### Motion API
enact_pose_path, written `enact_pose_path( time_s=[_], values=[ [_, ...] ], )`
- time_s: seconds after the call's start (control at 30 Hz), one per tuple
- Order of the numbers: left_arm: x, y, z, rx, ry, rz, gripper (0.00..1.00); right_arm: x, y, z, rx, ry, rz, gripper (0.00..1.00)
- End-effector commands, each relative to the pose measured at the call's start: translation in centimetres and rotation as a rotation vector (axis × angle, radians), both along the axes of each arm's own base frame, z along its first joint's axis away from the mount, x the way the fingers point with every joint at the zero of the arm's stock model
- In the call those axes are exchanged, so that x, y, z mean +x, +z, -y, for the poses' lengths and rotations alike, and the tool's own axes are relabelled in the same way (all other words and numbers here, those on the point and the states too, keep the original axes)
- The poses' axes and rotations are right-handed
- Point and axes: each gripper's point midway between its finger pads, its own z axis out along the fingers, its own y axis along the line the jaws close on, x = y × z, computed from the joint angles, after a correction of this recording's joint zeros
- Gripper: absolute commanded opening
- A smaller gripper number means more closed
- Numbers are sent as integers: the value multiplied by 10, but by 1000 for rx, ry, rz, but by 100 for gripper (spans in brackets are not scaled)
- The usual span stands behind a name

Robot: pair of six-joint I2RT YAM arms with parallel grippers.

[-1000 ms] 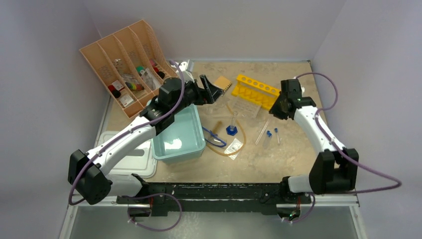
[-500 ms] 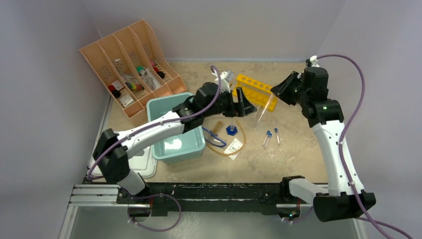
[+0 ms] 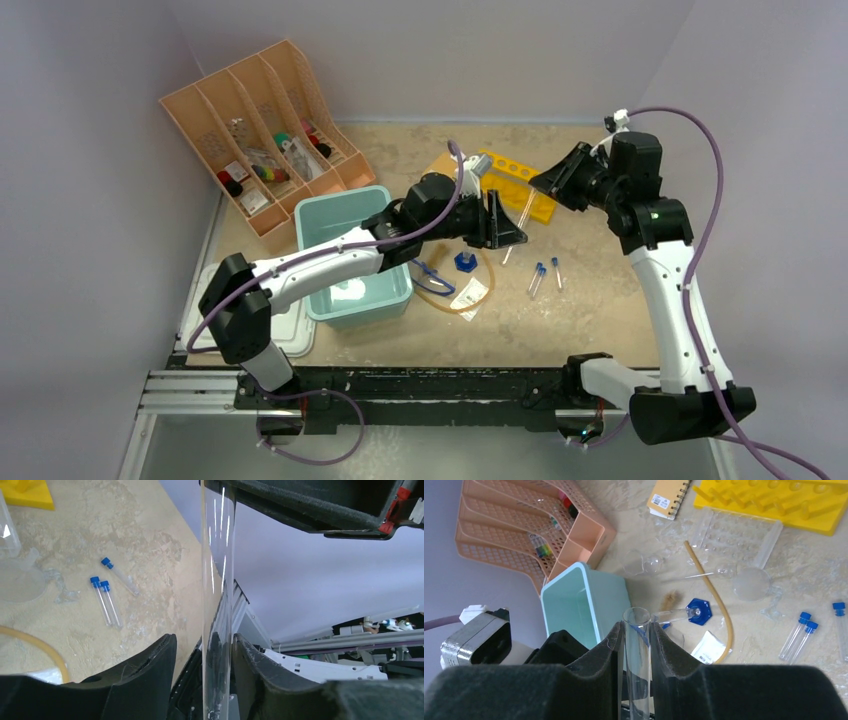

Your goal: Organize the chemistry lab equipment

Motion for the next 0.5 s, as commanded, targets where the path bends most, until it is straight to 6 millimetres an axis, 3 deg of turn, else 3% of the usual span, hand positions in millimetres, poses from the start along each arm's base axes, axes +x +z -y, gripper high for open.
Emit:
enact_pose_path(
  time_s=[0.0,0.17,0.27,0.47],
  values=[
    [-2,37,5,-63,-41,112,39,-2,18,-14,39,84,55,14],
    [4,37,0,-14,-30,187,16,-4,15,-20,46,131,48,15],
    [7,34,-5,28,-29,248,0,-6,12,-24,44,167,35,22],
    [3,23,-32,190,-139,384,0,-10,30,-35,93,231,58,48]
  ],
)
